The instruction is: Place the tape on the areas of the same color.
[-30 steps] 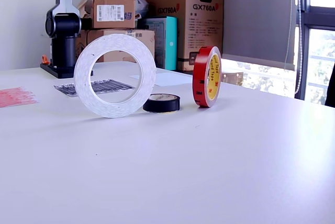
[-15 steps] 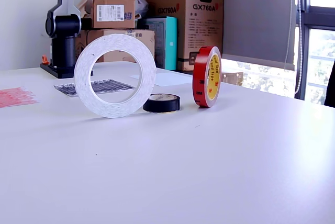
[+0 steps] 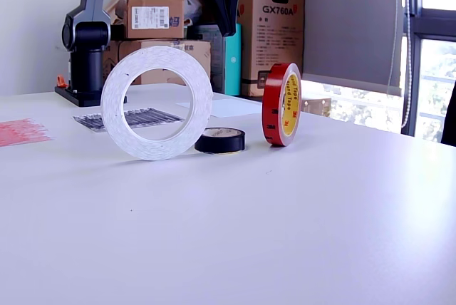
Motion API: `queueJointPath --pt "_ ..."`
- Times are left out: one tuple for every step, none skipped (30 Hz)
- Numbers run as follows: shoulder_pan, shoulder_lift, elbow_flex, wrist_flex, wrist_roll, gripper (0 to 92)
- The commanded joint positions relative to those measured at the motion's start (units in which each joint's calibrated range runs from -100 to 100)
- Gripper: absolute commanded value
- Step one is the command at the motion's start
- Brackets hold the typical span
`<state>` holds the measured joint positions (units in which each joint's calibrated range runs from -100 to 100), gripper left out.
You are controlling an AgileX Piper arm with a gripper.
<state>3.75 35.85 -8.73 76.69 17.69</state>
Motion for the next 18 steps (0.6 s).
queueJointPath --pt "0.29 0.35 -0.67 0.06 -0.33 0.1" --pt "0.29 0.45 -0.67 0.06 -0.33 0.1" --pt "0.36 0.45 -0.67 0.06 -0.16 0.1" --pt "0.36 0.54 -0.67 0.06 -0.08 0.1" --pt "0.52 0.91 -0.76 0.06 0.08 0.1" --pt "0.6 1.38 -0.85 0.06 0.16 0.1" --pt "0.76 2.04 -1.13 0.06 0.24 0.1" --pt "0.84 2.69 -1.76 0.06 0.24 0.1" --pt "0.76 3.44 -2.49 0.06 0.24 0.1" --pt "0.68 4.19 -3.4 0.06 0.24 0.1" --pt "0.52 4.84 -4.21 0.06 0.24 0.1" --pt "0.44 5.5 -4.94 0.06 0.24 0.1" --pt "0.36 6.06 -5.58 0.06 0.24 0.1" --pt "0.29 6.62 -6.03 0.06 0.24 0.1" --pt "0.29 7.18 -6.4 0.06 0.24 0.1" --pt "0.29 7.65 -6.58 0.06 0.24 0.1" --pt "0.29 8.02 -6.76 0.06 0.24 0.1" --pt "0.29 8.12 -6.85 0.06 0.24 0.1"
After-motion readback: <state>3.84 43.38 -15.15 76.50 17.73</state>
